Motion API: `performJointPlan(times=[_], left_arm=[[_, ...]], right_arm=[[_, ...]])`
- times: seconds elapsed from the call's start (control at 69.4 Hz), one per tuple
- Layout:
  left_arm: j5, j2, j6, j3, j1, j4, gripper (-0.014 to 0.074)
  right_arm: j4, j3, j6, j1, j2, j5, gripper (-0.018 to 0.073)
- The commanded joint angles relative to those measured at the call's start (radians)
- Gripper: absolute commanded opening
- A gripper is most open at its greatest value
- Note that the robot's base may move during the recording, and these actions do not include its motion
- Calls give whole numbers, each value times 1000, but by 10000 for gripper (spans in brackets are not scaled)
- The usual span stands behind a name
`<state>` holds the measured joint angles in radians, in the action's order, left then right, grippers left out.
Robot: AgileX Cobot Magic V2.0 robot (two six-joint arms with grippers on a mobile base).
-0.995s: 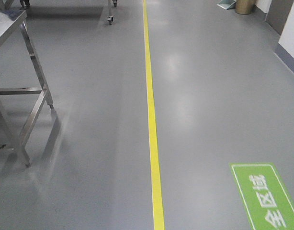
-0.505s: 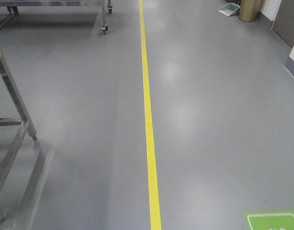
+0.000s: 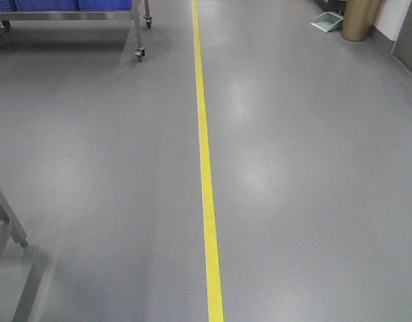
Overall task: Move and align brake pads A on conveyor
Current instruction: 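Turn the base toward the shelf of blue bins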
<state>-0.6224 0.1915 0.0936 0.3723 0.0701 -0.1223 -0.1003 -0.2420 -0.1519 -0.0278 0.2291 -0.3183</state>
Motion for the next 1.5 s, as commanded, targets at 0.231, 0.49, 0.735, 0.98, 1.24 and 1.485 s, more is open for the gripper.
performJointPlan(times=[0.231,0.49,0.735,0.98,1.24,1.485], left_arm=[[76,13,-4,27,1,-12,396],[78,13,-4,27,1,-12,396],[78,13,-4,27,1,-12,396],[78,13,-4,27,1,-12,396],[77,13,-4,27,1,-11,396],[77,13,-4,27,1,-11,396]], right_arm=[[-5,-28,7,2,9,77,473],[-5,-28,7,2,9,77,473],[-5,-28,7,2,9,77,473],[-5,-28,7,2,9,76,473],[-5,-28,7,2,9,76,473],[-5,-28,7,2,9,76,473]])
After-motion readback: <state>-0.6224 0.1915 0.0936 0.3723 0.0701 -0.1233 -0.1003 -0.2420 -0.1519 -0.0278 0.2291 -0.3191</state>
